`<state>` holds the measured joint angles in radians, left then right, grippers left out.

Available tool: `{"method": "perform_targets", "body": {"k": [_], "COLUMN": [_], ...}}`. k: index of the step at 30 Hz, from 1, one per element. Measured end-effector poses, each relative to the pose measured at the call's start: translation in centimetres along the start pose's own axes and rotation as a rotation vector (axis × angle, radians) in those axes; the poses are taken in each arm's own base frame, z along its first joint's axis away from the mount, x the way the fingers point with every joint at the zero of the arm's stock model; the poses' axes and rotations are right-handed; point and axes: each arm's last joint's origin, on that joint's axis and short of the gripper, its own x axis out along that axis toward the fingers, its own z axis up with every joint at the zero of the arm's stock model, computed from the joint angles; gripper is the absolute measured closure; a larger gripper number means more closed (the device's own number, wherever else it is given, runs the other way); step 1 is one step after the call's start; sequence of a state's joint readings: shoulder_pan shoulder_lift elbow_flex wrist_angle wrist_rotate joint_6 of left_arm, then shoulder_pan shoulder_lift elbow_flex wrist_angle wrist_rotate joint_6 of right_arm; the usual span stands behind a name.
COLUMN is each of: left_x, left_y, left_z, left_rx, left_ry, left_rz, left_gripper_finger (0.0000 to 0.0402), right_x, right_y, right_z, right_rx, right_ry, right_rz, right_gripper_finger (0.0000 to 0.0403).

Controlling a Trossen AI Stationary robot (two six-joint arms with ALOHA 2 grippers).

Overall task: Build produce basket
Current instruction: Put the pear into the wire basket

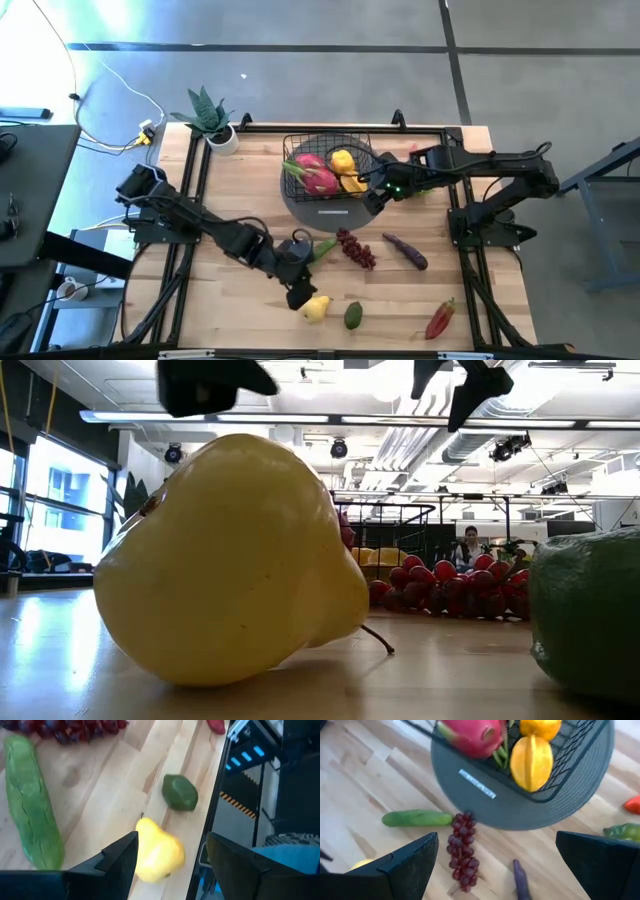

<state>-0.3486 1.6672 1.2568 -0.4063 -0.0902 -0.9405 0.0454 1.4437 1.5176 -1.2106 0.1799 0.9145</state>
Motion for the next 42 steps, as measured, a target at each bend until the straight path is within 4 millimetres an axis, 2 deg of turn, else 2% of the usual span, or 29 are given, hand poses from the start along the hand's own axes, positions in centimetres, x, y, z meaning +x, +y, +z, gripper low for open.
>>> {"method": "perform_targets", "body": {"k": [11, 15, 21, 32, 37, 42], "left_x": [-0.6, -0.9, -1.4, -2.0, -2.1, -2.1], "left_y": [-0.6, -0.8, -1.3, -2.1, -2.1, -2.2], "left_z": [-3.9, -5.0, -6.8, -9.0, -9.3, -9.3], "left_rx": [0.025, 0.023, 0.028, -0.021, -0.044, -0.06], "left_ry": [0.141, 0.175, 0.242, 0.288, 0.29, 0.289], "left_rz": [0.11, 0.132, 0.154, 0.164, 0.171, 0.173], "left_gripper_finger": [0.0177, 0.0177, 0.0177, 0.0177, 0.0177, 0.0177], "right_x": [-0.7, -1.0, -1.2, 0.9, 2.1, 4.0], "right_y": [2.2, 3.0, 4.1, 8.0, 9.5, 10.4], "right_z": [-2.9, -3.8, -5.2, -7.2, -7.9, -8.4], "right_rx": [-0.114, -0.081, -0.139, -0.337, -0.478, -0.562], "right_ry": [0.025, -0.002, -0.019, -0.023, 0.042, 0.107], "right_rz": [0.068, 0.092, 0.108, 0.223, 0.318, 0.329], "right_gripper_finger": [0.0016, 0.0016, 0.0016, 0.0016, 0.0016, 0.0016]}}
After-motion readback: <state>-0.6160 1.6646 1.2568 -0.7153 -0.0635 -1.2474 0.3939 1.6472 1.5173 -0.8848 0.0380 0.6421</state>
